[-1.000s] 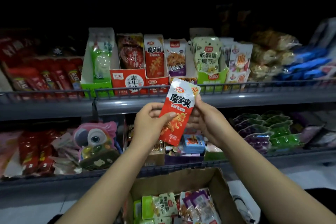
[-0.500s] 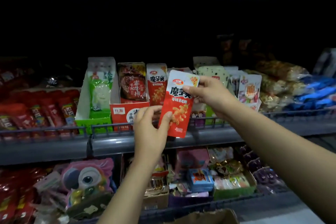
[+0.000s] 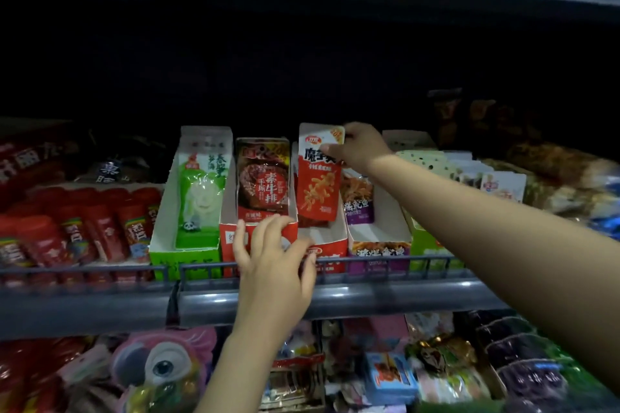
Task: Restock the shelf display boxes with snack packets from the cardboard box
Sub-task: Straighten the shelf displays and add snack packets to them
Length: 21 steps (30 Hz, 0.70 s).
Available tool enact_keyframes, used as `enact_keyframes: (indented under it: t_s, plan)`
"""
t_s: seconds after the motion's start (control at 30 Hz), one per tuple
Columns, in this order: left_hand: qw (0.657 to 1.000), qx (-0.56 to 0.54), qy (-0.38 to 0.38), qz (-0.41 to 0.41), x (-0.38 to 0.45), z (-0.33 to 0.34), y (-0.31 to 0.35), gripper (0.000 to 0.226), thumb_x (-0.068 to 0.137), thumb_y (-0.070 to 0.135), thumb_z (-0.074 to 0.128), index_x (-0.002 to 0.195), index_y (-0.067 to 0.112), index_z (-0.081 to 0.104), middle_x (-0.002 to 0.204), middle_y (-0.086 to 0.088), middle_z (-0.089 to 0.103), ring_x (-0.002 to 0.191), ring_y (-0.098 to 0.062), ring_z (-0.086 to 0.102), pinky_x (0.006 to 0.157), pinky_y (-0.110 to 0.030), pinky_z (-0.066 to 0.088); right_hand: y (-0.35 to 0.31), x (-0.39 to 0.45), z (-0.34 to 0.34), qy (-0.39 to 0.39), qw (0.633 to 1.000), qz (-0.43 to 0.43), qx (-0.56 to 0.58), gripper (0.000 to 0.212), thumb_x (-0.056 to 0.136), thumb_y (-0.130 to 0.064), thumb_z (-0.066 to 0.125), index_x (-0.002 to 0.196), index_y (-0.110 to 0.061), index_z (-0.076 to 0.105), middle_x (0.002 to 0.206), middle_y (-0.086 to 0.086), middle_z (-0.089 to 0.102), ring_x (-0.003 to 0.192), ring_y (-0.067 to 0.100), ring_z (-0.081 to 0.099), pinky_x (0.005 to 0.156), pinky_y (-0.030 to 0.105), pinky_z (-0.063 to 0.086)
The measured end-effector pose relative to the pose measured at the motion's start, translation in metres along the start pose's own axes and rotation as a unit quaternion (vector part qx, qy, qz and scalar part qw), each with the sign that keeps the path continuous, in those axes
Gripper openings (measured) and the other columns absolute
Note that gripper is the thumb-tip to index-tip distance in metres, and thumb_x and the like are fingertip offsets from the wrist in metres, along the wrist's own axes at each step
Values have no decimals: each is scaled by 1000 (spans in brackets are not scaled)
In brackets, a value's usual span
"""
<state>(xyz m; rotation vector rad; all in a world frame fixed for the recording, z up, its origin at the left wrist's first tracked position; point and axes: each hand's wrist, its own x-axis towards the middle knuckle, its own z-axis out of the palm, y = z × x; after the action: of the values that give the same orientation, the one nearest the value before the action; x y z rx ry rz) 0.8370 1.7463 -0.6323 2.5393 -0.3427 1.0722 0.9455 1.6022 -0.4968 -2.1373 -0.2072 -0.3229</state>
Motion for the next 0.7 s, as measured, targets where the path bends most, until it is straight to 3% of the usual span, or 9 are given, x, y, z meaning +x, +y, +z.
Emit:
enact_keyframes:
  t_s: [0.13,0.23,0.3,0.4,0.7]
  plan:
    - [1000,-7,-1,10,0,0,-1,17,76,23,71,93,24,70,118,-4,55,120,-21,42,113,-52,7,10,10,10,-43,995,-27,-88,19,82,-22,71,96,-11,64,92,0,65,83,14,63,67,24,46]
    - [1000,-13,-4,13,-2,0,-2,22,82,30,56,98,25,69,123,-4,54,124,-22,41,114,-52,6,18,14,14,-41,990,-47,-130,12,82,-20,71,87,-13,63,93,2,66,84,14,62,67,24,45]
    - [1000,-15,-8,9,-1,0,-2,29,83,34,46,99,26,69,123,-4,54,125,-21,40,114,-53,6,22,15,17,-14,986,-58,-154,20,82,-19,70,100,-10,64,103,4,66,92,17,63,72,26,48]
    - [1000,-16,-5,8,-1,1,-2,31,82,34,44,98,26,70,123,-4,54,124,-22,41,113,-54,8,25,15,23,40,975,-87,-203,39,83,-20,70,119,-9,59,118,6,62,106,21,58,77,22,40]
    - [1000,0,-4,11,-3,4,-2,33,82,34,44,100,26,70,127,-5,54,128,-21,38,114,-53,7,29,11,26,85,968,-97,-217,52,84,-21,68,131,-17,47,135,11,44,112,24,54,83,19,35]
